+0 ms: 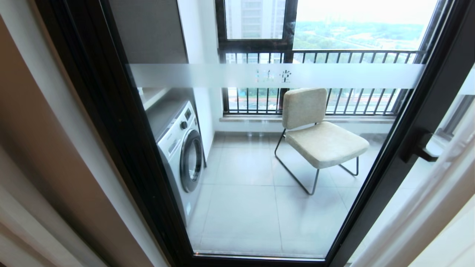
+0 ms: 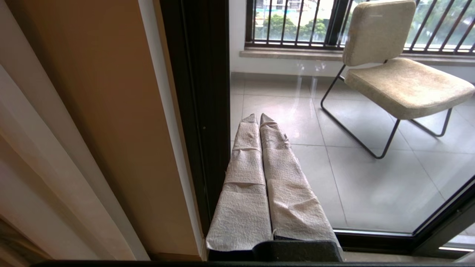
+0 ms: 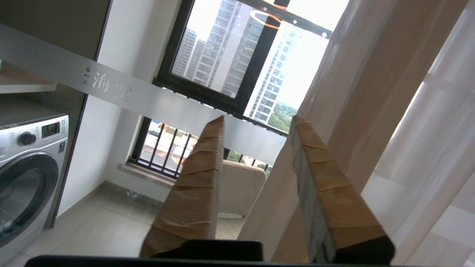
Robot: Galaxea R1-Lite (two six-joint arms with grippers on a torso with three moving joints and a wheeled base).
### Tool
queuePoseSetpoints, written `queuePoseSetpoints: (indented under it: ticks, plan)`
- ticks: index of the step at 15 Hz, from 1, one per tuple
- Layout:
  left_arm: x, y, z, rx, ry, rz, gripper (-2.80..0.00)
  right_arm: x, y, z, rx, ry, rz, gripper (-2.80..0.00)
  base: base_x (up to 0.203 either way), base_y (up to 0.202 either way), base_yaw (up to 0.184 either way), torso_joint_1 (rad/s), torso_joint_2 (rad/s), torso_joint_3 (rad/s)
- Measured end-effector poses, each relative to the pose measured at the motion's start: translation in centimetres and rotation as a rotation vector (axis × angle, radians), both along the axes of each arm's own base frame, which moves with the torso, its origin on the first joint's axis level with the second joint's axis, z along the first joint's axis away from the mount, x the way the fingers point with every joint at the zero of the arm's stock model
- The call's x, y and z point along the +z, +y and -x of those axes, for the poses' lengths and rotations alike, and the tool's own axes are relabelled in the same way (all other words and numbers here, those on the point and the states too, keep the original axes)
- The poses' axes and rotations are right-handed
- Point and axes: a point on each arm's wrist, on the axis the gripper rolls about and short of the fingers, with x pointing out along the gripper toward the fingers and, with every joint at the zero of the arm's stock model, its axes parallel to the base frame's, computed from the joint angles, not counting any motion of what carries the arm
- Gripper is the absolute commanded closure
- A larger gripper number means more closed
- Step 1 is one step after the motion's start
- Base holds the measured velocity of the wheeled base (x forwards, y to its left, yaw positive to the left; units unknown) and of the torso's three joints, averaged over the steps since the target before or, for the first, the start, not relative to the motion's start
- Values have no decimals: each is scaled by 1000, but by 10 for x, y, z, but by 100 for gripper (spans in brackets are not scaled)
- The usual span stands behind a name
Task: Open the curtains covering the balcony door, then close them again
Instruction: Close the inner curtains on both sides
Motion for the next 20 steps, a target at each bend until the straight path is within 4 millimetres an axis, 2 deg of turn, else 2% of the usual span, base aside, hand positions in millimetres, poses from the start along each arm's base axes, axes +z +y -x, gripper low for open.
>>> queuePoseSetpoints:
  ticks: [3,7,10,14,20]
  plan:
    - [0,0,0,0,0,0,0,-18,0,5,2,21,-2,0,0,0,0,0,0,0]
    - [0,0,0,0,0,0,0,-62,1,18,12,42,-7,0,0,0,0,0,0,0]
    - [0,0,0,0,0,0,0,-88,1,29,65,84,-22,0,0,0,0,0,0,0]
    - [0,0,0,0,0,0,0,-122,0,36,76,306,-58,0,0,0,0,0,0,0]
    - [0,0,0,0,0,0,0,-168,-3,39,-40,721,-259,0,0,0,0,0,0,0]
